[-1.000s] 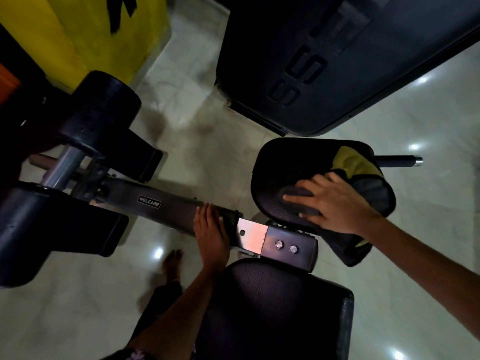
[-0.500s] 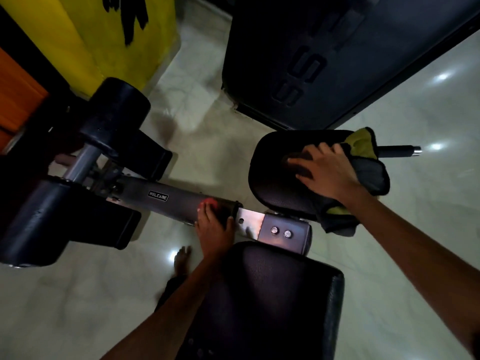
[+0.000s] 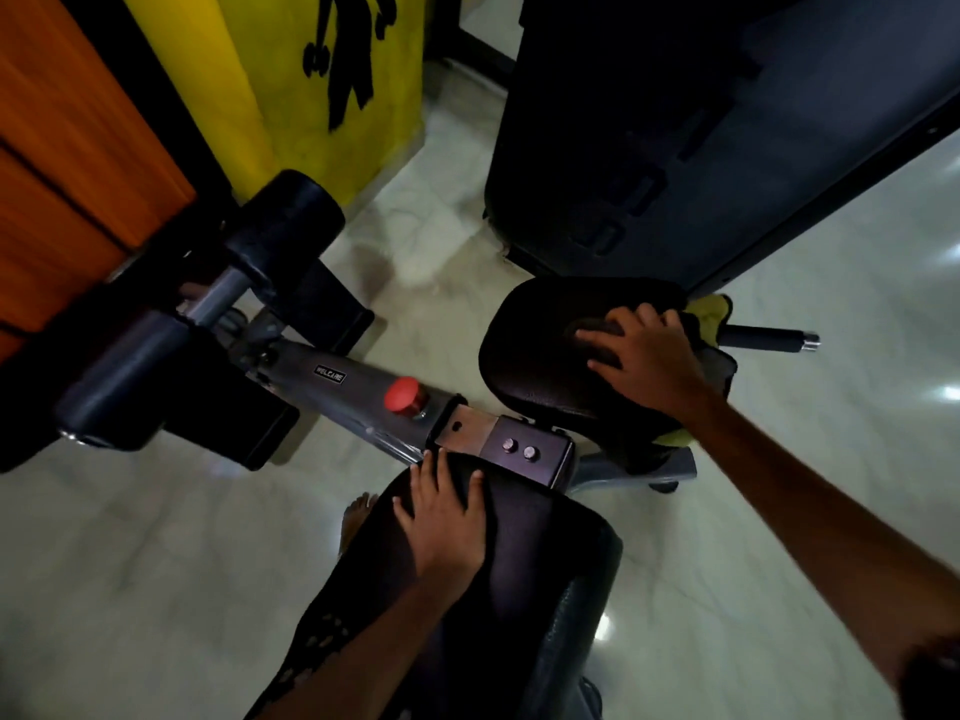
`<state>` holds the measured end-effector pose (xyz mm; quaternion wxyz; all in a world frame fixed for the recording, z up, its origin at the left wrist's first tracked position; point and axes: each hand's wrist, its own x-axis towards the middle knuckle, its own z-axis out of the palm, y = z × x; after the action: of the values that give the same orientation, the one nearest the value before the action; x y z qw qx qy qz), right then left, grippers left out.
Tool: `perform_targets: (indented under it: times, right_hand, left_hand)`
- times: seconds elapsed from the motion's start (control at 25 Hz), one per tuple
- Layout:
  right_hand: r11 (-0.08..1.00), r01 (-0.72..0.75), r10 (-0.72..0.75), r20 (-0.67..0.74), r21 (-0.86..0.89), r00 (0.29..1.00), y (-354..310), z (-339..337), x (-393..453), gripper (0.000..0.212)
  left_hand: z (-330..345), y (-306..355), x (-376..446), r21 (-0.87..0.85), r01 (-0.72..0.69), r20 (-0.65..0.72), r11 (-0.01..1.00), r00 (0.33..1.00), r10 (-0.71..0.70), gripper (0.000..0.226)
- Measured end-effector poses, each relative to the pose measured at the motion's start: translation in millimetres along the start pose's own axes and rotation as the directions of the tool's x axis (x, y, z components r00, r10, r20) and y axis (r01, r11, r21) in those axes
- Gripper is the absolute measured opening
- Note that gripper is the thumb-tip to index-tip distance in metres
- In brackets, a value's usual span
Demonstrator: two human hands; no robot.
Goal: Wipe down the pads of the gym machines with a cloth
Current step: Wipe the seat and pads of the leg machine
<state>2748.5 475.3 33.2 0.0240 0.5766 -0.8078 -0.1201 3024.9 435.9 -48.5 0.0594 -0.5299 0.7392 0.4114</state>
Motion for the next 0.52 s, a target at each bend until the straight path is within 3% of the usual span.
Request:
perform_targets:
  times: [0.2, 0.36, 0.52]
  right_hand:
    - [0.943, 0.328, -0.327, 0.037, -0.048, 0.944, -33.0, 6.1, 1.0, 0.037]
    - [0.927, 0.372, -0.359, 0.172, -0.05, 0.917, -45.9, 0.7, 17.3, 0.046]
    - [0.925, 0.376, -0.352, 0.238, -0.063, 0.905, -70.1, 6.1, 44.7, 0.044]
  left_hand:
    - [2.9, 1.0, -1.1, -0.045, -0.001, -0.057, 0.999, 0.998, -0.002, 0.057]
    - [5.1, -1.4, -0.6, -0.057, 0.008, -0.087, 0.998, 0.996, -0.013, 0.06]
    - [7.1, 0.5, -0.2, -0.072, 0.007, -0.126, 0.997, 0.992, -0.016, 0.087]
